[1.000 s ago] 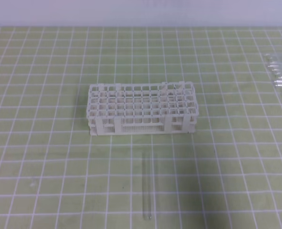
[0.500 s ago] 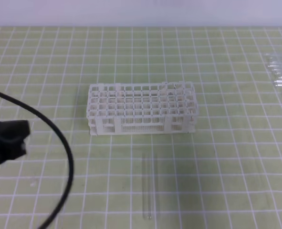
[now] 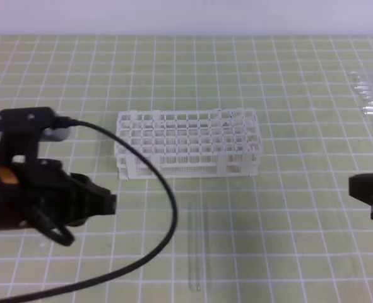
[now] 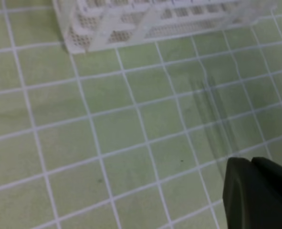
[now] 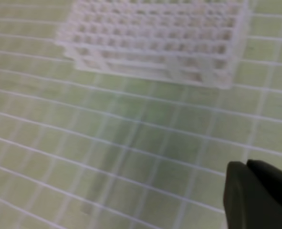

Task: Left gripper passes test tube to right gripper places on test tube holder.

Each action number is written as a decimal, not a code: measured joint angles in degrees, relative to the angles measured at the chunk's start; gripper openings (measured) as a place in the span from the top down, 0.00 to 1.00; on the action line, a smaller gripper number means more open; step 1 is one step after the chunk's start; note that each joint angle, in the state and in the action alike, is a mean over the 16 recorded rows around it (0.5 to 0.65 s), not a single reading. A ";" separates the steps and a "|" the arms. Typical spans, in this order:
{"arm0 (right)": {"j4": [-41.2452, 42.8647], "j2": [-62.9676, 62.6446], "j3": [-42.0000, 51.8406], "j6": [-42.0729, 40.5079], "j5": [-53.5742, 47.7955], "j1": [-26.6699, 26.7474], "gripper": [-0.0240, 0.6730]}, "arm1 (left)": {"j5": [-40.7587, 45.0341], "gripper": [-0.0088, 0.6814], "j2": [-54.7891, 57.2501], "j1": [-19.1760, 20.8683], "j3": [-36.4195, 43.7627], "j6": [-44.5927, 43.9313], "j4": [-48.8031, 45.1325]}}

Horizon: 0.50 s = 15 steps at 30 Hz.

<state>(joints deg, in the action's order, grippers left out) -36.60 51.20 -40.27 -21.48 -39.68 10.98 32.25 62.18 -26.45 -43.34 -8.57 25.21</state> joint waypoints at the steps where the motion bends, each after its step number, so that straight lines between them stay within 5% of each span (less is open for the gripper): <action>1: 1.52 0.15 -0.01 0.86 -0.13 0.26 1.00 | 0.58 0.99 1.21 -1.00 -0.88 1.59 -1.03; 15: 14.77 0.35 -0.01 8.64 -2.60 0.56 1.00 | 15.46 0.99 21.80 -16.83 -20.60 21.27 -15.71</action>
<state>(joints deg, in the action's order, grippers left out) -21.83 51.54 -40.28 -12.83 -42.28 11.55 47.72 83.98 -43.28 -63.94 12.70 9.50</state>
